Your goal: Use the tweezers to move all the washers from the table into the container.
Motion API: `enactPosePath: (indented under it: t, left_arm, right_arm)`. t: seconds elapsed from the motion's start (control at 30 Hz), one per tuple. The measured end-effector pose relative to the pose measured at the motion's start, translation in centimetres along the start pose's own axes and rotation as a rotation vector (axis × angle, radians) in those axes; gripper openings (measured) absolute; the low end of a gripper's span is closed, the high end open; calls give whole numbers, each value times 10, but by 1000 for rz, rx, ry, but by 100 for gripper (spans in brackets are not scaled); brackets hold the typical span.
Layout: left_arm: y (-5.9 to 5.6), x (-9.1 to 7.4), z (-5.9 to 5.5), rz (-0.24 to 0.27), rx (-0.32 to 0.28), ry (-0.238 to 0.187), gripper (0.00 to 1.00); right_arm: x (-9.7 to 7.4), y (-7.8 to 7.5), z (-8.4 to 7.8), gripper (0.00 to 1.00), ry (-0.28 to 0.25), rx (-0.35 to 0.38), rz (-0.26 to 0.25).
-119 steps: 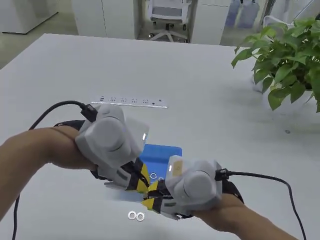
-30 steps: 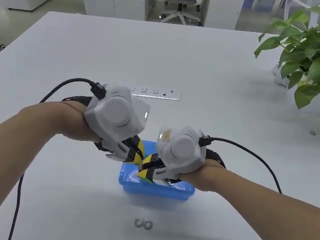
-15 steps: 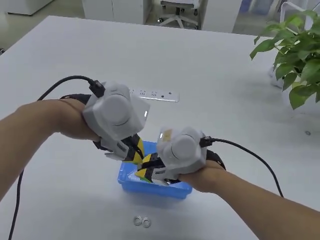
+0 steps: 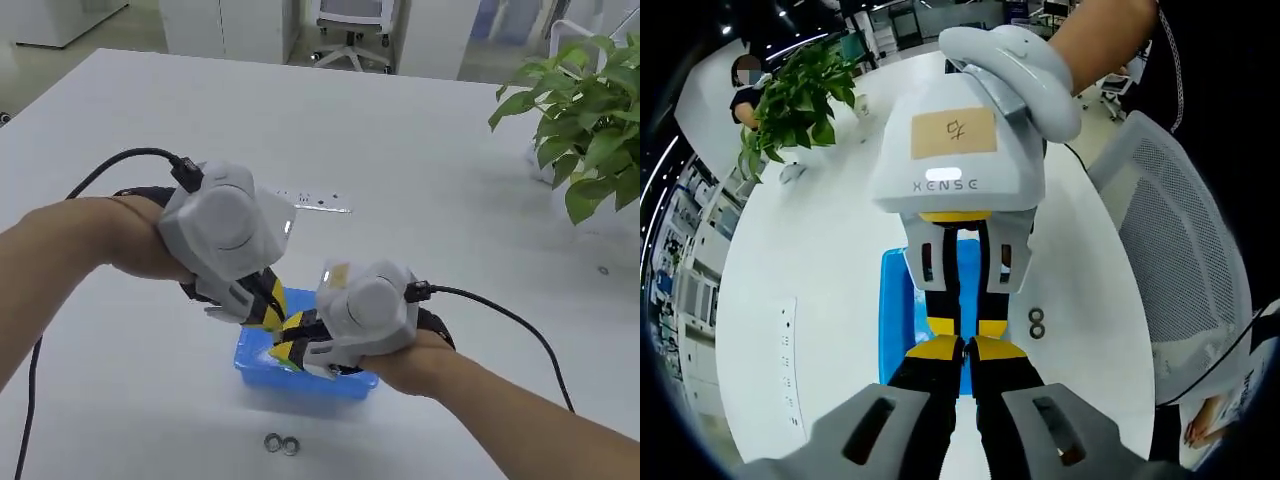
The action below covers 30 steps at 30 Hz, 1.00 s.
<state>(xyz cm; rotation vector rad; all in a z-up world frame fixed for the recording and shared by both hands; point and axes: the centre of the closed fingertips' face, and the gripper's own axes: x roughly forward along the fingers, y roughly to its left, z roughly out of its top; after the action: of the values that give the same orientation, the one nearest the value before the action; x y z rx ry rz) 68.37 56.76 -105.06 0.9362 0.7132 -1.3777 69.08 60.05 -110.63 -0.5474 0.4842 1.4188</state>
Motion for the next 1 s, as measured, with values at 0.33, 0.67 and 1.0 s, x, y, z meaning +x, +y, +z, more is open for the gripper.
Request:
enactPosePath:
  t: [0.33,0.67,1.0]
  left_arm:
    - [-11,-5,6,-4,4,5,7]
    - [-16,-12,14,3,16,1,7]
    - [-30,-8,16,-4,20,-1,7]
  right_arm:
    - [-8,11,5,12,-16,-3,-13]
    - [-18,17,12,12,-31,-16,-30]
    - [-22,32,6,12,-23,-16,-31]
